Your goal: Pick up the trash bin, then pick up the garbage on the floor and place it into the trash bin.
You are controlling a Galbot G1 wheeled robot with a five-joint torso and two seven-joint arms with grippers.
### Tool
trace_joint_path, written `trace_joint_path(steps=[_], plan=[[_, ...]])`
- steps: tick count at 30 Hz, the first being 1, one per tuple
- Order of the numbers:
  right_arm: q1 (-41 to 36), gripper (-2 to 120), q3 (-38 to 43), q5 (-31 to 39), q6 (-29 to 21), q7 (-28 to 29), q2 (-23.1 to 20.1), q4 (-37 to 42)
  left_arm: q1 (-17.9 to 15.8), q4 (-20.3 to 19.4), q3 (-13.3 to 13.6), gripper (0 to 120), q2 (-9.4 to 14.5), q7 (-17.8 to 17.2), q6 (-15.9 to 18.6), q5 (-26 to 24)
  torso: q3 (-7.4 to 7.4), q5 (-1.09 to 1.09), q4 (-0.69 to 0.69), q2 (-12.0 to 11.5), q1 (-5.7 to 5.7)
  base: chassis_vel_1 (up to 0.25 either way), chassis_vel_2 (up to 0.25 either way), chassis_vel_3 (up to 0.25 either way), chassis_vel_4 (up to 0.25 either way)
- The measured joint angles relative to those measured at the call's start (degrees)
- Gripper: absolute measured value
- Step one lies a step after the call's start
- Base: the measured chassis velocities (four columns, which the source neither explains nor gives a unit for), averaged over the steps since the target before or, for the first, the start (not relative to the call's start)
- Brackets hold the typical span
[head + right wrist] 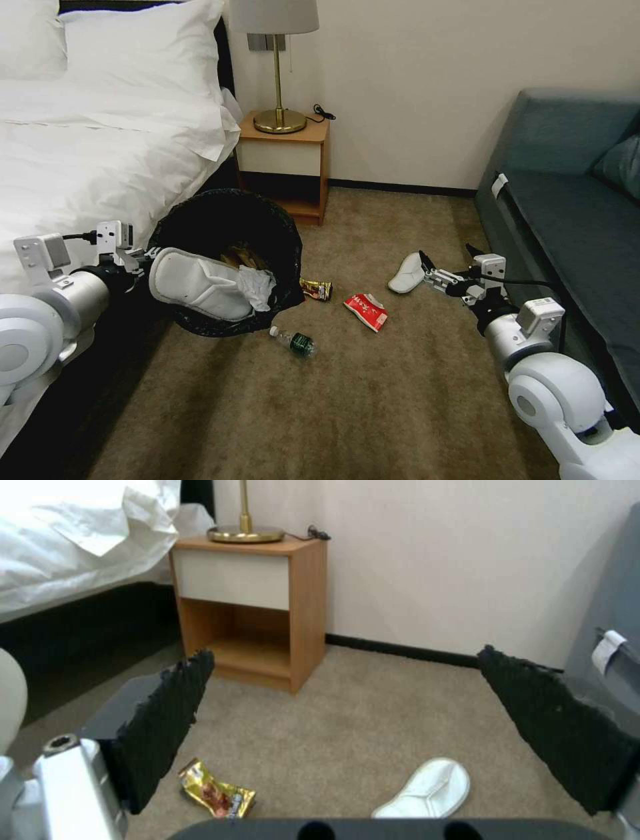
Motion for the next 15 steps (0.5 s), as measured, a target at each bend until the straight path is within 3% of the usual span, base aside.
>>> trace_joint_path(steps=[15], plan=[[-2.3,100,1.3,-1.2,-0.3,-1.1,0.2,1.4,1.0,-1.2,-0.9,1,0.5,-0.3,0.0,-1.3,0.01,0.0,-0.01,0.0,0.01,-0.136,0.13,0.134,-0.133]])
